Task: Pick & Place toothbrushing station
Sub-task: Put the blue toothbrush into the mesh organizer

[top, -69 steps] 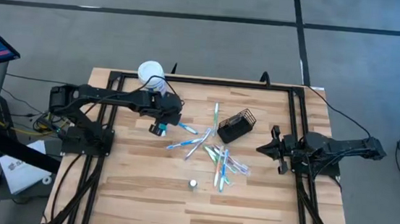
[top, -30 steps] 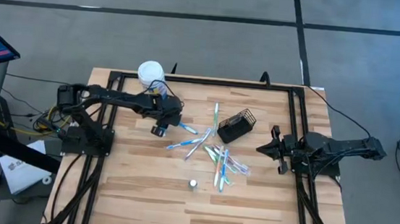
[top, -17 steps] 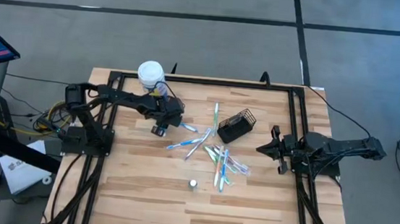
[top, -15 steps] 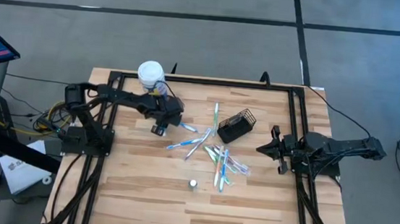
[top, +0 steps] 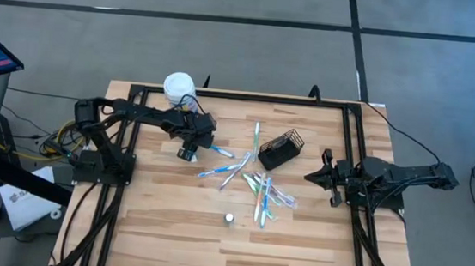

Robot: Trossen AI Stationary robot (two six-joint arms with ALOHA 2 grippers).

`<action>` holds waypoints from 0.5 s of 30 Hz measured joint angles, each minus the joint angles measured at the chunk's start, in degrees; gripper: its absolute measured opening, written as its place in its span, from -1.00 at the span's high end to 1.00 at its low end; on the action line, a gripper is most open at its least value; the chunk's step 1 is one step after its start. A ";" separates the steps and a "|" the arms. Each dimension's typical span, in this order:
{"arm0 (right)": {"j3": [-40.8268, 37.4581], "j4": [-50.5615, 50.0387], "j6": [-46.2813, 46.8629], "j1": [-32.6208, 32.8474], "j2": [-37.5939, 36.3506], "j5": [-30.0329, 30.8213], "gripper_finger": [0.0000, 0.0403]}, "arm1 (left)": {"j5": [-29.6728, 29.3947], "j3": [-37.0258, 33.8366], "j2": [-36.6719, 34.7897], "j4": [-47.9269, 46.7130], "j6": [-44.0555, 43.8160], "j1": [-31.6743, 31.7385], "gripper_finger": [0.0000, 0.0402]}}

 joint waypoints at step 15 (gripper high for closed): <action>0.00 0.02 0.00 0.00 0.00 0.00 1.00 | 0.85 -1.32 -0.30 -0.90 -2.60 2.21 0.23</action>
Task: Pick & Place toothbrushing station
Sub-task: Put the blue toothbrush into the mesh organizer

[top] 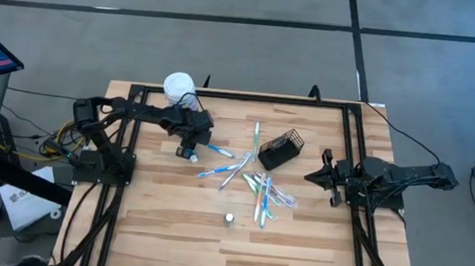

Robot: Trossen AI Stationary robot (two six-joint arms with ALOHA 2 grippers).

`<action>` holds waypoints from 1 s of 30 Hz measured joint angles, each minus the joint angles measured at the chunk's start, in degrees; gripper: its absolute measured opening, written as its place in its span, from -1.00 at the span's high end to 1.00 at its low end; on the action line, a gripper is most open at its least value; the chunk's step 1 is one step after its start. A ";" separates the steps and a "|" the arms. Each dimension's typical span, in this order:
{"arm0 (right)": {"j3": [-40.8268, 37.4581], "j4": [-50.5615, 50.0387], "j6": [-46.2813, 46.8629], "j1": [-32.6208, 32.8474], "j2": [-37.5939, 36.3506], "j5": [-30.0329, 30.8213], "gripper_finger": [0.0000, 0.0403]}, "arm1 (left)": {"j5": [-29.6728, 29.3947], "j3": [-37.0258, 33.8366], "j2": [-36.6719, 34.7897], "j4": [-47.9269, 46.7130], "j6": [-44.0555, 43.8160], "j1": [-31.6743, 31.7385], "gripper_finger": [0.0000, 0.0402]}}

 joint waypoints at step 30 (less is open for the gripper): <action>-0.11 1.84 0.00 -0.02 0.21 4.97 1.00 | -6.59 -1.70 -3.29 -3.27 -0.25 -3.62 0.77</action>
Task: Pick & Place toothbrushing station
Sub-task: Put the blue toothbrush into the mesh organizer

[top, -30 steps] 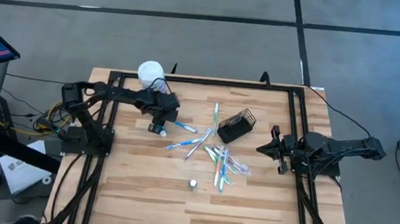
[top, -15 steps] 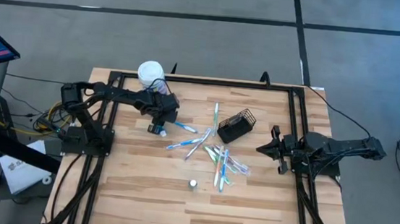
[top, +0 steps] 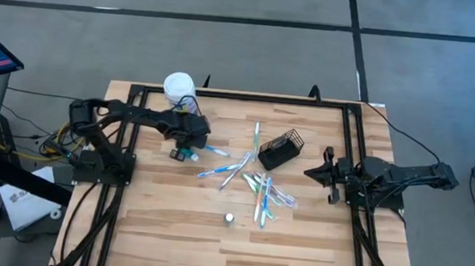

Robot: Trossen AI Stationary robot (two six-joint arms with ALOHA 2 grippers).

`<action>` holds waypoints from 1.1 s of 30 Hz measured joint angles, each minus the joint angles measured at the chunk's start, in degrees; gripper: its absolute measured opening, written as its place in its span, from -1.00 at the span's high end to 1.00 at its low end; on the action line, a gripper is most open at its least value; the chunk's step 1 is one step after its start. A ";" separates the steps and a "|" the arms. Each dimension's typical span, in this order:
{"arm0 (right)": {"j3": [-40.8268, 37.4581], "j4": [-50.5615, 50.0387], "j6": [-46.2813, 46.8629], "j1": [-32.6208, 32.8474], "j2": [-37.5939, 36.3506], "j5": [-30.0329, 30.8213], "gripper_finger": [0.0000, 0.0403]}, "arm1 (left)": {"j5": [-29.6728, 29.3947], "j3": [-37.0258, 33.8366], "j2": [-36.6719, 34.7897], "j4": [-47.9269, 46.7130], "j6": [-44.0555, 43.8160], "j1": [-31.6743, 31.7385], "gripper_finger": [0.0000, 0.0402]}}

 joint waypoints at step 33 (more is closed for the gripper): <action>27.19 8.36 -7.12 -4.53 48.77 5.67 1.00 | -21.39 0.44 -13.15 0.33 -0.60 -18.24 0.96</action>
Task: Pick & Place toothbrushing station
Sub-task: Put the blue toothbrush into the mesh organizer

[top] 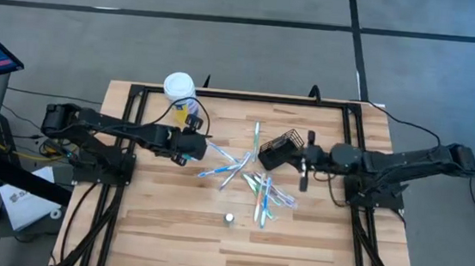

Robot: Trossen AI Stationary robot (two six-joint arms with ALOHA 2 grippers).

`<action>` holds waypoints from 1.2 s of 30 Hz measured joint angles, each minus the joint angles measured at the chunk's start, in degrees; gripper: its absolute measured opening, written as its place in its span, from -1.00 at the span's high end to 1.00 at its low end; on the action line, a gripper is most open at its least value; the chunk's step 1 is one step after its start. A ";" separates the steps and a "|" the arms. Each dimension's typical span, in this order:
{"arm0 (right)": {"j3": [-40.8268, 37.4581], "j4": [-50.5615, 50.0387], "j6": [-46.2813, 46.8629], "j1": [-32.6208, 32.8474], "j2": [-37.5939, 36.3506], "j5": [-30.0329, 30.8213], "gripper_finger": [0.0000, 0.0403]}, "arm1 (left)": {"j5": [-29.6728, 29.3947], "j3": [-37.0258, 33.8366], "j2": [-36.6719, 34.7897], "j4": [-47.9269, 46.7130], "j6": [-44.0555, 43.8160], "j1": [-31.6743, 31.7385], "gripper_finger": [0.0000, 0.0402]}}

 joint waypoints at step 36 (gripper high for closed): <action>15.17 25.29 9.14 -12.02 36.16 -42.31 0.77 | -27.35 0.09 0.00 30.02 46.38 -25.47 0.94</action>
